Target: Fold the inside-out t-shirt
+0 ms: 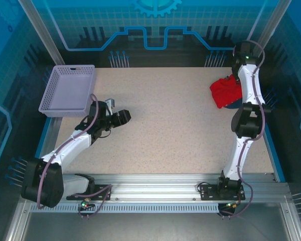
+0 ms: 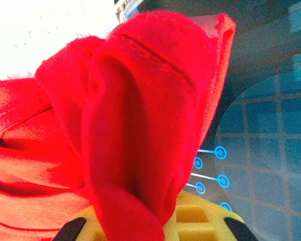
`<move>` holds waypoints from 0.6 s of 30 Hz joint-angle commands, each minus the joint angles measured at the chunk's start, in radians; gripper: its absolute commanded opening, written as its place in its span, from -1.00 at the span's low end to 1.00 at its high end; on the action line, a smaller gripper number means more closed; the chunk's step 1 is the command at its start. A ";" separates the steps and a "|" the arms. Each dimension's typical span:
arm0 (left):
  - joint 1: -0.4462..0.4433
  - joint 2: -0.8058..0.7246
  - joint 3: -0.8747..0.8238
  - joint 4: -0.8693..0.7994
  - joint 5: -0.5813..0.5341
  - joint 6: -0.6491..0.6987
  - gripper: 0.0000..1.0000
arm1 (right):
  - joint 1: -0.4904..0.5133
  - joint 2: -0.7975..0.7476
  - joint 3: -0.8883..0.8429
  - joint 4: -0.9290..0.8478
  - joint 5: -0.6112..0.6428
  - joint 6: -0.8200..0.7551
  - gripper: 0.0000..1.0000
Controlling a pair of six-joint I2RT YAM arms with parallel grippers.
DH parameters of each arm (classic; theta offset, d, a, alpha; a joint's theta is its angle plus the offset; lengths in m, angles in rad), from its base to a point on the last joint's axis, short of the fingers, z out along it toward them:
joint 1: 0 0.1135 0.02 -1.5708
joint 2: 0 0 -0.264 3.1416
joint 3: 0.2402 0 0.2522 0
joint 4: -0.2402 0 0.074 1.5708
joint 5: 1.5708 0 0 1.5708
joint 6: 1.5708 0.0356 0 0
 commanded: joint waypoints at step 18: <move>0.009 0.059 0.049 0.013 0.020 -0.011 0.53 | -0.085 0.160 0.001 0.148 0.228 -0.037 -0.87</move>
